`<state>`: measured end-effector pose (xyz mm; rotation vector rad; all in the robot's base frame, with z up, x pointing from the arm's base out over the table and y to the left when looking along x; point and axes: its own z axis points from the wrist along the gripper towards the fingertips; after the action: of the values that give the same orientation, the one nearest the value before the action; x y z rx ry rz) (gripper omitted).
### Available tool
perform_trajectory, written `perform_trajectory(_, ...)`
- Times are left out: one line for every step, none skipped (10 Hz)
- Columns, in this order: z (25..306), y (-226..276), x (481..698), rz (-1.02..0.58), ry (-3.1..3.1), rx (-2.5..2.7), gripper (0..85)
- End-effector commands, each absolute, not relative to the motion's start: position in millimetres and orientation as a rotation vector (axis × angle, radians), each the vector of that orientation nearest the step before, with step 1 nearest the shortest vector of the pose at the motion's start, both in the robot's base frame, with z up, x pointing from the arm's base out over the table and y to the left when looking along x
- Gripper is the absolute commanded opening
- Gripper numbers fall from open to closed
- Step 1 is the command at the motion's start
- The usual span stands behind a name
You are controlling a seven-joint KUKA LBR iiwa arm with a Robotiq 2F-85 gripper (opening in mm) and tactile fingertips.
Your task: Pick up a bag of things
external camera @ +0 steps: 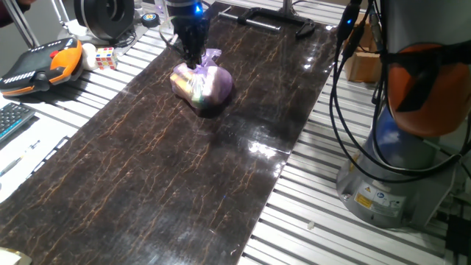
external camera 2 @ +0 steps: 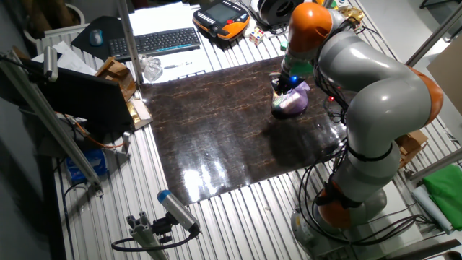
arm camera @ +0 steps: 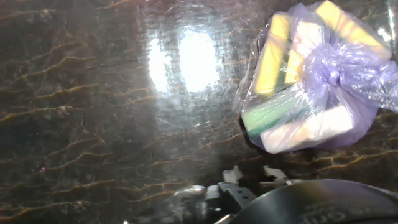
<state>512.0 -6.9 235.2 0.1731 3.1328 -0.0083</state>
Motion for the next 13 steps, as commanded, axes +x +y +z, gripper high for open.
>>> perform_trajectory(233.8,-8.6,512.3,-0.016,3.129,0.153,0.7)
perform_trajectory(231.4,-10.9,513.4,-0.016,3.125,0.148,0.7)
perform_trajectory(228.5,-15.0,515.4,-0.013,3.122,0.136,0.7)
perform_trajectory(224.9,-21.5,518.7,0.004,3.122,0.119,0.7)
perform_trajectory(222.1,-26.6,521.5,0.006,3.120,0.107,0.7)
perform_trajectory(218.9,-31.3,523.7,0.008,3.117,0.097,0.7)
perform_trajectory(215.1,-36.0,525.7,0.004,3.113,0.078,0.7)
perform_trajectory(210.2,-40.9,527.8,0.004,3.108,0.061,0.7)
perform_trajectory(206.0,-45.1,530.0,0.008,3.109,0.052,0.7)
perform_trajectory(202.4,-49.1,532.3,0.013,3.107,0.045,0.7)
perform_trajectory(199.5,-51.8,535.1,0.015,3.106,0.030,0.7)
perform_trajectory(196.0,-53.4,538.3,0.007,3.101,0.002,0.7)
perform_trajectory(192.8,-54.8,541.3,0.006,3.098,-0.041,0.7)
